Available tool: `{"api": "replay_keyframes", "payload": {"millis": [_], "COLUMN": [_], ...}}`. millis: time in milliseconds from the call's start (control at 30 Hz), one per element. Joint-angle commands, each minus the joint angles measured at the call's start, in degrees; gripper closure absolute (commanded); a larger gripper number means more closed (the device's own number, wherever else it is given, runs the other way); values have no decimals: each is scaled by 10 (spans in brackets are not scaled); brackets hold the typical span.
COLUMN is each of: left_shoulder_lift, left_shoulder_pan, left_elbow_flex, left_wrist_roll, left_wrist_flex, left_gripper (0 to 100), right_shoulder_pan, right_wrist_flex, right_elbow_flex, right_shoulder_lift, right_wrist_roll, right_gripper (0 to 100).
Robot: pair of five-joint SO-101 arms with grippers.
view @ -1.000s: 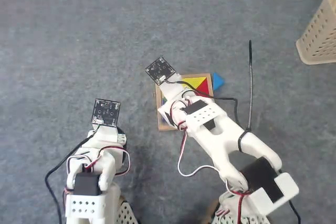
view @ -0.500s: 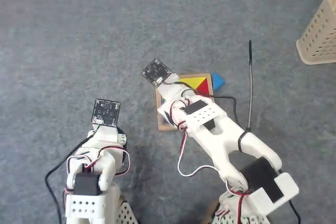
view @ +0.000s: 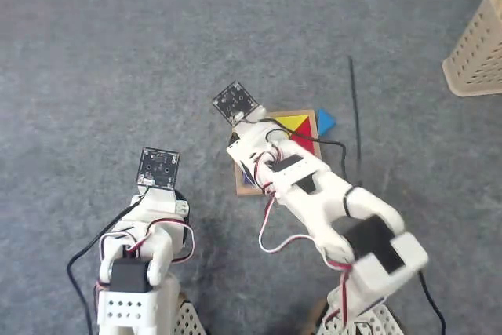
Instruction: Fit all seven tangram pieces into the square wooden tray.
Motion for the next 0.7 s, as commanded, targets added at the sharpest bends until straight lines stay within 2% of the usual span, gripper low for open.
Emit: {"api": "replay_keyframes", "payload": {"millis": [0,467,667], "left_shoulder_lift": [-2,-2,-2], "left_shoulder_pan": [-3,-3,-3], "left_elbow_flex": [-3,-3,-3], "left_wrist_roll": [5,5,5], "left_wrist_flex": [3,3,3], "left_gripper": [989,989,989], "right_shoulder_pan": [1,54,50], "right_wrist_flex": [-35,130,116], "right_elbow_flex": [-15,-11,-11], "right_shoulder_lift": [14,-65,-95], "right_wrist_roll": [-5,-10,-11], "right_gripper": [985,986,986]}}
